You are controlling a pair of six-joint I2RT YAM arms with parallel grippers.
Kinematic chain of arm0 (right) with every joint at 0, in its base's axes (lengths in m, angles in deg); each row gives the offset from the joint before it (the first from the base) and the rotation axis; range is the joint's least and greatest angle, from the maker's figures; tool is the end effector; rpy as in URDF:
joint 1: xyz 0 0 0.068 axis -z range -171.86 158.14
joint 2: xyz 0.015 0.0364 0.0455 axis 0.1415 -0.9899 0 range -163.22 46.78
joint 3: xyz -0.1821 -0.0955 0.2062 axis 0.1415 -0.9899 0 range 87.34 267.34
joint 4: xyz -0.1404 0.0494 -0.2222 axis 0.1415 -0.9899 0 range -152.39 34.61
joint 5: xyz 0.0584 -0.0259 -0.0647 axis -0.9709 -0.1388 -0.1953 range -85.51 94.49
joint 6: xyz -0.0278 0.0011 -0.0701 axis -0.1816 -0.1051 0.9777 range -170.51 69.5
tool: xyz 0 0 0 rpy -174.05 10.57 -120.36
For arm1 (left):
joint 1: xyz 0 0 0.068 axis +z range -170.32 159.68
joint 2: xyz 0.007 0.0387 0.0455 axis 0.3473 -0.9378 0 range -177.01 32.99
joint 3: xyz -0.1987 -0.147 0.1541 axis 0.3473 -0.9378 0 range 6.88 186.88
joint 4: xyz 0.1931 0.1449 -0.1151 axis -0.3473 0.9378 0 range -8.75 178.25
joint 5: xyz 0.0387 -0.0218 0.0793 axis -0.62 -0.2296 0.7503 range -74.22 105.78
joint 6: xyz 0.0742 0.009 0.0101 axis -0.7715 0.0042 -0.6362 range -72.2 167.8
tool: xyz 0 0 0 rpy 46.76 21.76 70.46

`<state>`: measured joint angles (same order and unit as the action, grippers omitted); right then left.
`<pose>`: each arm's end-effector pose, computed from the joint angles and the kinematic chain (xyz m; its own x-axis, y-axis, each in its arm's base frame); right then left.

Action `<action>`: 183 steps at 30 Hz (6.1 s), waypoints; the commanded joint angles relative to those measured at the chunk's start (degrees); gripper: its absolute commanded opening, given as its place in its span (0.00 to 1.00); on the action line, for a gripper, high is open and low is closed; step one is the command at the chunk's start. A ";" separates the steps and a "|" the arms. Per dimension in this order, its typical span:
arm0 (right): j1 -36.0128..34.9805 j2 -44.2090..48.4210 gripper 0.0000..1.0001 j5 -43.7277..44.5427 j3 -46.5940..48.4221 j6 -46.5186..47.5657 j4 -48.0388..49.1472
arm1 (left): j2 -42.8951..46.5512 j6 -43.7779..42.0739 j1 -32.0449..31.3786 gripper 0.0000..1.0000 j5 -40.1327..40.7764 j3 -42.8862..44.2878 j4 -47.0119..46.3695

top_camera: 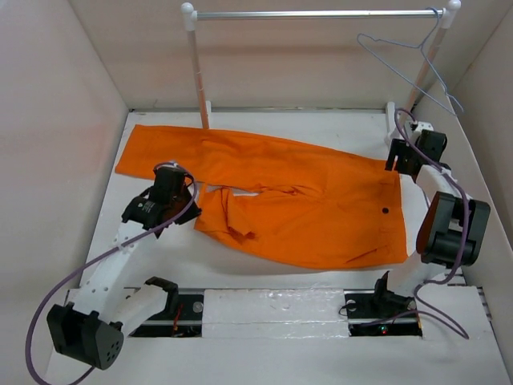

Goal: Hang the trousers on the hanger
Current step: Flatten out the trousers at the center of the board, then fold the trousers at the center of the board.

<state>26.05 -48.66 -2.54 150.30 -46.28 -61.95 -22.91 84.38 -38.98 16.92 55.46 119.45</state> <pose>0.3807 -0.1148 0.2243 -0.6137 0.1214 -0.7801 0.1701 0.9852 0.0196 0.2038 -0.0676 0.2772 -0.7254 -0.3839 -0.5713 -0.1566 0.9003 -0.4061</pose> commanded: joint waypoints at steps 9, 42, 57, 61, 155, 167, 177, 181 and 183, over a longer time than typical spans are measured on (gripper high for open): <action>-15.70 28.17 0.72 -4.04 -17.59 -3.26 -1.34 | 10.89 10.08 0.11 0.02 12.48 14.56 7.95; -15.28 45.16 0.48 -19.95 -29.56 5.00 -14.26 | -41.65 -8.01 -29.16 0.56 7.90 23.66 -16.49; -15.80 48.68 0.50 -24.79 -33.43 6.41 -15.58 | -47.55 -9.25 -34.60 0.40 9.40 25.17 -13.16; -15.80 48.86 0.50 -24.44 -33.60 6.58 -15.67 | -46.67 -8.19 -36.10 0.35 9.75 22.80 -11.57; 8.37 34.01 0.66 -6.86 -31.93 -2.82 -27.36 | 18.01 1.22 -15.62 0.00 72.50 43.17 26.93; 12.67 31.46 0.67 -5.36 -24.90 4.73 -34.13 | 20.04 5.71 -15.62 0.00 65.30 32.13 22.20; 12.15 26.10 0.63 -12.04 -32.73 -0.71 -18.76 | 22.24 0.08 -15.62 0.00 65.11 19.19 10.33; 11.62 25.12 0.02 -12.40 -31.24 -0.28 -16.54 | 21.71 -3.52 -15.62 0.00 66.61 16.82 5.33; 11.62 29.22 0.00 -10.65 -29.48 1.39 -21.45 | 21.45 -4.58 -15.62 0.00 67.93 16.73 3.83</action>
<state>38.07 -22.58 -13.99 118.94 -46.47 -82.43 -1.08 83.09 -54.71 80.79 72.31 129.98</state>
